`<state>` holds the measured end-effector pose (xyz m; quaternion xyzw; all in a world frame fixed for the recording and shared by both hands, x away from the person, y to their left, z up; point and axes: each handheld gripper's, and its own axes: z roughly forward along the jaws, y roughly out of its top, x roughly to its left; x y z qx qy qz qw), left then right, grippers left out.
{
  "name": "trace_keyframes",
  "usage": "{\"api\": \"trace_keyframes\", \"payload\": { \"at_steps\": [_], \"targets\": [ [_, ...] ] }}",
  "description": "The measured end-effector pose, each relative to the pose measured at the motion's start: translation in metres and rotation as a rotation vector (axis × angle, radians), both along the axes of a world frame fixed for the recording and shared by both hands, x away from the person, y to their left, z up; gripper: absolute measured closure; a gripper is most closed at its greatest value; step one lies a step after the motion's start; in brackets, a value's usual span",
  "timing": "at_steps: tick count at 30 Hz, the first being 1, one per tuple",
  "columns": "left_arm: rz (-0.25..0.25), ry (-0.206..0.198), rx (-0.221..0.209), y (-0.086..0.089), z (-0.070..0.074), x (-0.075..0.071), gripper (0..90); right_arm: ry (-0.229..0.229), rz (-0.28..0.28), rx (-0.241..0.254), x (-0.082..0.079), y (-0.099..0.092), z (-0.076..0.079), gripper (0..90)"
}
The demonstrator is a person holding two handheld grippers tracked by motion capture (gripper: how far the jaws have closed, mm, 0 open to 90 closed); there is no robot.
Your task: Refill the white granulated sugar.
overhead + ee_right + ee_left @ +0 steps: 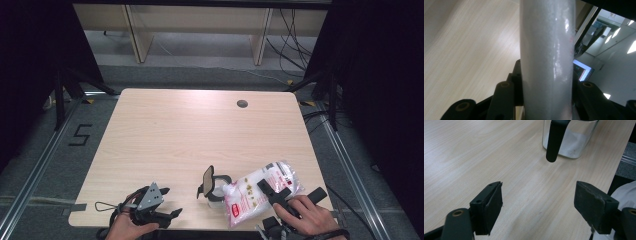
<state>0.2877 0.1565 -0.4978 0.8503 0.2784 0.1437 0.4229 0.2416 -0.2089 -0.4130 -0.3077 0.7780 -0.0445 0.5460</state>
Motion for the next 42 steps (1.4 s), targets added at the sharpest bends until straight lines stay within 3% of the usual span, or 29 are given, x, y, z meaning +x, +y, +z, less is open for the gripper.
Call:
{"api": "trace_keyframes", "payload": {
  "at_steps": [16, 18, 20, 24, 26, 28, 32, 36, 39, 42],
  "targets": [
    [0.001, -0.002, -0.003, -0.0001, 0.0000, 0.0000, 22.5, 0.001, 0.000, 0.000, 0.0000, -0.0002, -0.0001, 64.9],
    [0.001, -0.002, -0.003, 0.0000, 0.0000, 0.0000, 22.5, -0.010, 0.022, -0.028, 0.0010, 0.0005, 0.0018, 65.0],
    [0.001, -0.002, -0.002, 0.0000, -0.0001, 0.0001, 22.5, -0.013, 0.001, -0.009, -0.0013, 0.0002, 0.0004, 65.2],
    [-0.001, 0.005, -0.010, -0.0006, -0.0007, -0.0003, 22.6, -0.013, 0.005, -0.024, -0.0031, 0.0015, 0.0029, 65.4],
    [-0.005, 0.006, 0.002, 0.0002, -0.0001, 0.0004, 22.5, -0.012, 0.006, -0.004, -0.0035, 0.0019, 0.0023, 65.5],
    [-0.006, 0.000, 0.002, 0.0003, 0.0001, 0.0005, 22.5, -0.015, 0.026, -0.036, -0.0019, 0.0028, 0.0038, 65.5],
    [-0.008, 0.004, -0.013, -0.0003, -0.0010, 0.0005, 22.5, -0.009, 0.006, -0.008, -0.0025, 0.0016, 0.0015, 65.6],
    [0.002, 0.000, -0.021, -0.0010, -0.0017, -0.0001, 22.5, -0.003, 0.004, -0.003, -0.0019, 0.0009, 0.0014, 65.5],
    [-0.006, 0.003, 0.002, 0.0003, -0.0001, 0.0005, 22.6, 0.002, 0.009, 0.003, -0.0005, 0.0001, 0.0004, 65.6],
    [-0.010, -0.003, -0.013, -0.0002, -0.0011, 0.0007, 22.5, 0.003, 0.002, 0.000, -0.0009, 0.0002, 0.0009, 65.6]
  ]
}}
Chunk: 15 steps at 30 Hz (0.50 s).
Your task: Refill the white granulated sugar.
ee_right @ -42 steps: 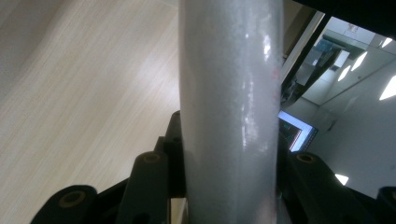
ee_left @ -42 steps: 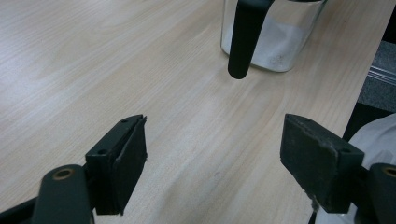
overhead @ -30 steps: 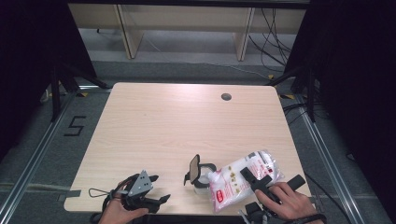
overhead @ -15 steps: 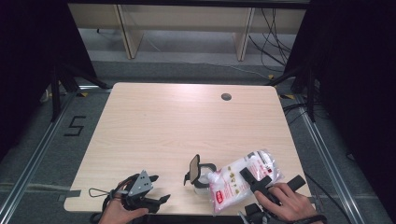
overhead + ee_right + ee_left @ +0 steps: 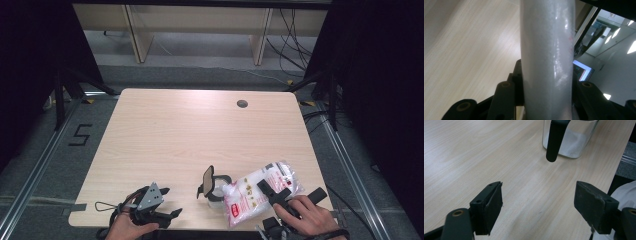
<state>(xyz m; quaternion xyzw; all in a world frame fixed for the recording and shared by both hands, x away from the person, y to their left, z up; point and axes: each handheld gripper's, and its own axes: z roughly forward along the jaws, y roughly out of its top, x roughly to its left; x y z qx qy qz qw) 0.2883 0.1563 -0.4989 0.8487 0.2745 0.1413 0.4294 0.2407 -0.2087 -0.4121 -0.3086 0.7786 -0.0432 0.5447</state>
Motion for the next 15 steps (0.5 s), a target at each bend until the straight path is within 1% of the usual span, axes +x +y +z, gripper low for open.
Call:
{"api": "trace_keyframes", "payload": {
  "at_steps": [1, 2, 4, 6, 7, 8, 10, 12, 14, 15],
  "targets": [
    [0.007, 0.013, 0.001, -0.0002, 0.0004, -0.0007, 22.5, 0.000, -0.001, 0.000, -0.0001, 0.0001, 0.0001, 65.6],
    [0.005, 0.014, 0.004, -0.0001, 0.0007, -0.0007, 22.5, 0.001, 0.005, 0.004, 0.0004, -0.0001, -0.0002, 65.6],
    [0.009, 0.005, 0.013, 0.0003, 0.0009, -0.0004, 22.5, 0.004, 0.004, 0.006, 0.0005, -0.0004, -0.0002, 65.6],
    [0.001, -0.003, 0.017, 0.0006, 0.0012, 0.0000, 22.5, 0.008, 0.002, 0.009, 0.0008, -0.0009, -0.0002, 65.6],
    [0.004, 0.003, 0.016, 0.0006, 0.0011, -0.0002, 22.5, 0.014, -0.001, 0.004, 0.0007, -0.0013, -0.0005, 65.6],
    [0.006, 0.014, 0.003, -0.0001, 0.0007, -0.0008, 22.6, 0.016, -0.003, 0.007, 0.0007, -0.0013, -0.0008, 65.7],
    [0.008, 0.012, 0.003, -0.0003, 0.0005, -0.0010, 22.5, 0.014, -0.002, 0.006, 0.0005, -0.0010, -0.0009, 65.7],
    [0.008, 0.006, 0.012, 0.0002, 0.0006, -0.0004, 22.5, 0.013, -0.002, 0.003, 0.0001, -0.0003, -0.0004, 65.7],
    [0.009, 0.010, 0.002, -0.0004, 0.0004, -0.0010, 22.5, 0.011, -0.003, -0.001, -0.0008, 0.0000, 0.0002, 65.7],
    [0.007, 0.009, 0.003, -0.0003, 0.0004, -0.0008, 22.5, 0.005, 0.016, -0.034, 0.0001, 0.0009, 0.0025, 65.7]
  ]
}}
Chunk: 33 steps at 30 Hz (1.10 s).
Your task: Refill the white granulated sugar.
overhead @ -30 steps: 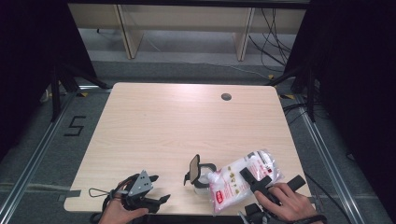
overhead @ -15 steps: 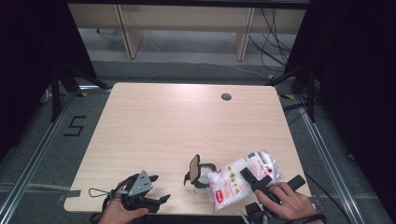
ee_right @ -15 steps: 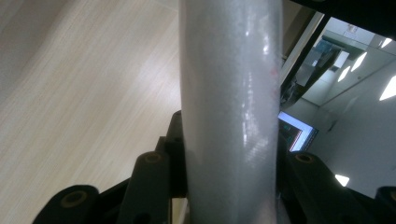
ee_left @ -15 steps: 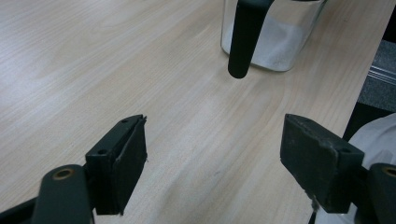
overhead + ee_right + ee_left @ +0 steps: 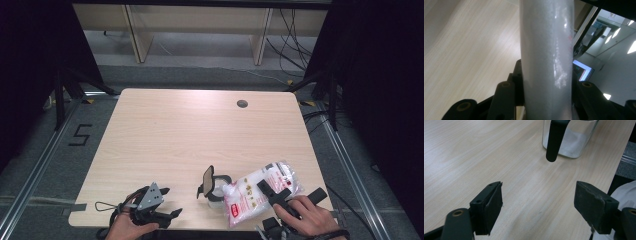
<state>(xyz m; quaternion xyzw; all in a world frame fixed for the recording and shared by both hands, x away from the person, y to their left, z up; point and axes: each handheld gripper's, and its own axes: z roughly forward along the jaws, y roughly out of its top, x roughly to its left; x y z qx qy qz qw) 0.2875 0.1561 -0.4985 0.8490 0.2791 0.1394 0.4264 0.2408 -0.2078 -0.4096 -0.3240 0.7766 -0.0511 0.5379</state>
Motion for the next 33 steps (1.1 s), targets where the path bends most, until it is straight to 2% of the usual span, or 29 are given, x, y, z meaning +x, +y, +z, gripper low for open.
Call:
{"api": "trace_keyframes", "payload": {
  "at_steps": [1, 5, 8, 9, 12, 14, 16, 17, 19, 21, 26, 29, 30, 32, 33],
  "targets": [
    [0.003, 0.000, -0.001, -0.0002, -0.0001, -0.0003, 22.5, 0.002, 0.009, -0.013, 0.0003, -0.0003, -0.0005, 65.7],
    [0.001, -0.007, 0.002, -0.0003, -0.0002, 0.0000, 22.5, 0.006, -0.013, 0.031, -0.0016, 0.0001, -0.0021, 65.8],
    [-0.012, -0.020, 0.010, 0.0002, 0.0000, 0.0009, 22.5, 0.009, -0.015, 0.034, -0.0016, -0.0002, -0.0021, 65.8],
    [-0.012, -0.019, 0.013, 0.0003, 0.0002, 0.0009, 22.5, 0.006, -0.001, 0.002, -0.0006, 0.0003, 0.0001, 65.8],
    [-0.011, -0.022, 0.007, -0.0001, -0.0004, 0.0010, 22.5, 0.005, 0.010, -0.012, 0.0008, -0.0004, -0.0008, 65.8],
    [-0.012, -0.021, 0.007, -0.0001, -0.0003, 0.0010, 22.5, 0.007, 0.009, -0.007, 0.0009, -0.0006, -0.0011, 65.8],
    [-0.010, -0.022, 0.006, -0.0002, -0.0006, 0.0009, 22.5, 0.014, -0.017, 0.042, -0.0005, -0.0011, -0.0028, 65.8],
    [-0.012, -0.022, 0.007, -0.0002, -0.0006, 0.0009, 22.5, 0.014, -0.016, 0.042, -0.0003, -0.0011, -0.0029, 65.8],
    [0.011, -0.004, -0.017, -0.0018, -0.0017, -0.0007, 22.5, 0.015, -0.018, 0.042, -0.0003, -0.0012, -0.0031, 65.8],
    [-0.007, -0.023, -0.003, -0.0009, -0.0008, 0.0008, 22.5, 0.015, -0.017, 0.043, -0.0002, -0.0012, -0.0031, 65.9],
    [-0.011, -0.021, 0.006, -0.0001, -0.0004, 0.0010, 22.5, 0.015, -0.018, 0.041, -0.0003, -0.0011, -0.0031, 65.9],
    [0.010, -0.005, -0.016, -0.0018, -0.0015, -0.0007, 22.5, 0.012, -0.019, 0.036, -0.0008, -0.0006, -0.0026, 65.9],
    [0.009, -0.006, -0.016, -0.0018, -0.0014, -0.0006, 22.5, 0.003, 0.009, -0.015, 0.0010, 0.0006, 0.0005, 65.9],
    [-0.013, -0.019, 0.015, 0.0003, 0.0004, 0.0009, 22.6, 0.008, -0.007, 0.006, -0.0010, 0.0002, 0.0001, 66.0],
    [-0.011, -0.019, 0.012, 0.0003, 0.0002, 0.0009, 22.5, 0.012, -0.019, 0.033, -0.0019, -0.0001, -0.0015, 66.0]
  ]
}}
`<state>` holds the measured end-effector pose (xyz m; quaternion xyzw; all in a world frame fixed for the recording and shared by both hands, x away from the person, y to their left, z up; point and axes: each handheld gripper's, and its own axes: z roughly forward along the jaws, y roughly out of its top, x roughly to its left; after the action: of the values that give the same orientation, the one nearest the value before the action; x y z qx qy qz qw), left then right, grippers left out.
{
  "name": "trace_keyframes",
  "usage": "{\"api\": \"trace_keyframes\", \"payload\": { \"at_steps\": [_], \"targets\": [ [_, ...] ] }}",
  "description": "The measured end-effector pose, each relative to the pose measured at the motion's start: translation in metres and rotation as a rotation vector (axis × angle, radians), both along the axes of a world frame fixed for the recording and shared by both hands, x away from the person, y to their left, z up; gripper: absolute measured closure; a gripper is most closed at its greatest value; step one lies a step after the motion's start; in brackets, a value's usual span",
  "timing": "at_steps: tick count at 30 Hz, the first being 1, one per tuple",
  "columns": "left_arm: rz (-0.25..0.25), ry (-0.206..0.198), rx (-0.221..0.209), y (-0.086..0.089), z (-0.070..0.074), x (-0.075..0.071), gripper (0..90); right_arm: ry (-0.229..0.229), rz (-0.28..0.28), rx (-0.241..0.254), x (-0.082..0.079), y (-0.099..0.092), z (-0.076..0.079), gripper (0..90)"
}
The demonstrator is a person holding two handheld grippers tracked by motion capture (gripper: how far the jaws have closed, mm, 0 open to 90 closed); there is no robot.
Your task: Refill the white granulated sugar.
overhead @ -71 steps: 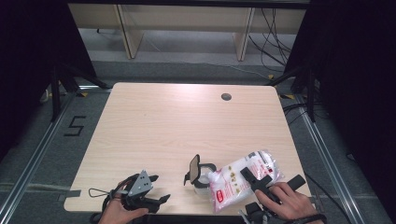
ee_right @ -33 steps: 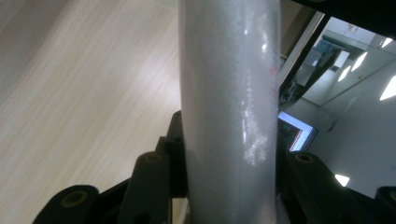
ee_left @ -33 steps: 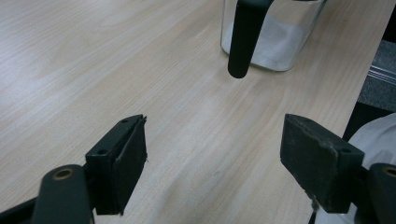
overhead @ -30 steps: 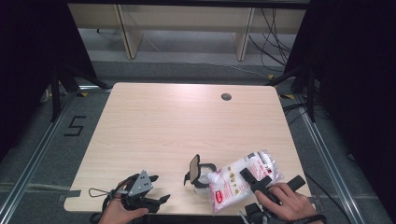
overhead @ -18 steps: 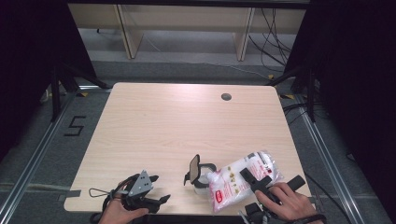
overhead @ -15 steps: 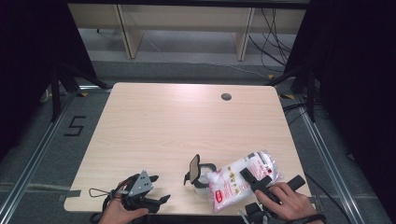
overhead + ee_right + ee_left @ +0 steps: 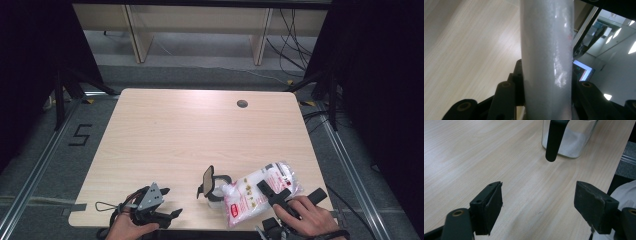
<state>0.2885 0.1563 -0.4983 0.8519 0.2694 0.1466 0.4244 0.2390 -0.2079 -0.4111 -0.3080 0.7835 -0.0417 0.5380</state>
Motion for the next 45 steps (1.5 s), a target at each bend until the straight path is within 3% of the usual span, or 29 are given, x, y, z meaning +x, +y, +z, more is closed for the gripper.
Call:
{"api": "trace_keyframes", "payload": {
  "at_steps": [3, 4, 5, 7, 8, 9, 11, 13, 21, 25, 30, 43, 44, 45],
  "targets": [
    [0.001, -0.003, -0.007, -0.0005, -0.0008, 0.0000, 22.5, 0.002, 0.000, 0.001, 0.0001, 0.0001, 0.0000, 66.0],
    [0.021, 0.015, -0.029, -0.0020, -0.0019, -0.0016, 22.5, 0.001, 0.000, 0.002, 0.0002, 0.0000, -0.0001, 66.0],
    [0.017, 0.008, -0.004, -0.0007, -0.0014, -0.0006, 22.5, 0.001, 0.000, 0.002, 0.0003, 0.0000, -0.0001, 66.0],
    [0.022, 0.016, -0.031, -0.0021, -0.0019, -0.0016, 22.5, -0.007, 0.026, -0.044, 0.0023, 0.0008, 0.0025, 66.1],
    [0.008, 0.004, -0.013, -0.0009, -0.0012, -0.0005, 22.6, -0.003, 0.026, -0.044, 0.0024, 0.0002, 0.0016, 66.0],
    [-0.001, -0.001, 0.002, -0.0001, -0.0002, 0.0002, 22.5, -0.002, 0.026, -0.042, 0.0025, -0.0001, 0.0013, 66.1],
    [0.011, 0.007, -0.016, -0.0010, -0.0014, -0.0007, 22.5, 0.000, 0.025, -0.039, 0.0027, -0.0004, 0.0009, 66.1],
    [0.007, 0.004, -0.013, -0.0009, -0.0012, -0.0004, 22.6, 0.007, -0.002, 0.009, 0.0015, -0.0009, -0.0010, 66.1],
    [0.000, 0.001, 0.001, 0.0000, -0.0002, 0.0001, 22.6, 0.008, -0.004, 0.008, 0.0018, -0.0010, -0.0013, 66.1],
    [0.015, 0.011, -0.019, -0.0013, -0.0015, -0.0011, 22.6, 0.009, -0.009, 0.002, 0.0016, -0.0008, -0.0011, 66.2],
    [0.000, 0.000, 0.002, 0.0001, 0.0000, 0.0000, 22.6, 0.008, -0.004, 0.006, 0.0016, -0.0008, -0.0012, 66.2],
    [0.004, -0.004, -0.016, -0.0012, -0.0011, -0.0002, 22.7, 0.007, -0.007, 0.002, 0.0008, -0.0010, 0.0001, 66.3],
    [0.019, 0.011, -0.027, -0.0019, -0.0017, -0.0014, 22.8, 0.009, -0.012, -0.003, 0.0006, -0.0008, 0.0004, 66.3],
    [0.015, 0.007, 0.000, -0.0005, -0.0012, -0.0006, 22.8, 0.010, -0.007, 0.003, 0.0009, -0.0010, 0.0001, 66.3]
  ]
}}
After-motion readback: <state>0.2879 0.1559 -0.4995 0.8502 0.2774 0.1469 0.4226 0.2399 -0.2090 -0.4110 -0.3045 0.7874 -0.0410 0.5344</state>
